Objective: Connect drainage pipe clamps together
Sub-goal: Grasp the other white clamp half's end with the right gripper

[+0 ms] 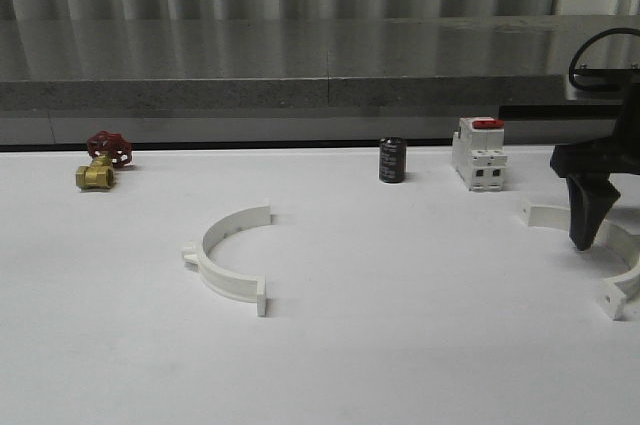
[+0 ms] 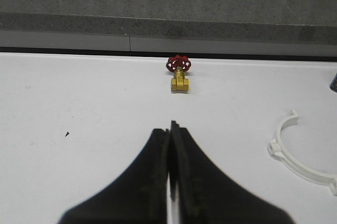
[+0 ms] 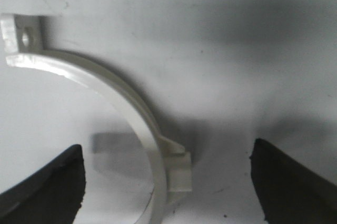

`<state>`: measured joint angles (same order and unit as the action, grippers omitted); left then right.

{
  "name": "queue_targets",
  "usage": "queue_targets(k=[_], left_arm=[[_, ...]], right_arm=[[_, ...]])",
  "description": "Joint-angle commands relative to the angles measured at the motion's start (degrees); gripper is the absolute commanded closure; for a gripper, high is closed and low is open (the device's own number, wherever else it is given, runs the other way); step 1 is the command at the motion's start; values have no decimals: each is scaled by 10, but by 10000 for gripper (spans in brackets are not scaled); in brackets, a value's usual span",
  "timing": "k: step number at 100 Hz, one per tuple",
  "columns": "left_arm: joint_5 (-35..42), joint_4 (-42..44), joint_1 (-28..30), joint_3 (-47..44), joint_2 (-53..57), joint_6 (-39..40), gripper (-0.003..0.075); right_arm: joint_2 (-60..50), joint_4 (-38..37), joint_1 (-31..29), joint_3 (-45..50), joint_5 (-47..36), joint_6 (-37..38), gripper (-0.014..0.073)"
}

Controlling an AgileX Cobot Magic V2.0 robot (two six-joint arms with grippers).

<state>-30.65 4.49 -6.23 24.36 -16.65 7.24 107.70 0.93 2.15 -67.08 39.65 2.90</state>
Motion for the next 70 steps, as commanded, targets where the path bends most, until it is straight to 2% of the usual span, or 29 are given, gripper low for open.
queue_targets(k=[1,47,57,70], left_arm=[[43,-4,-4,14,-3,-1,741],[43,-4,-4,14,-3,-1,741],[43,-4,-4,14,-3,-1,741],[43,-4,-4,14,-3,-1,741]], right_arm=[[-26,-5,0,-16,1,-6,-38],[-11,-5,0,-16,14,-6,-33],[-11,-5,0,-16,21,-5,43],[-11,-5,0,-16,27,5,237]])
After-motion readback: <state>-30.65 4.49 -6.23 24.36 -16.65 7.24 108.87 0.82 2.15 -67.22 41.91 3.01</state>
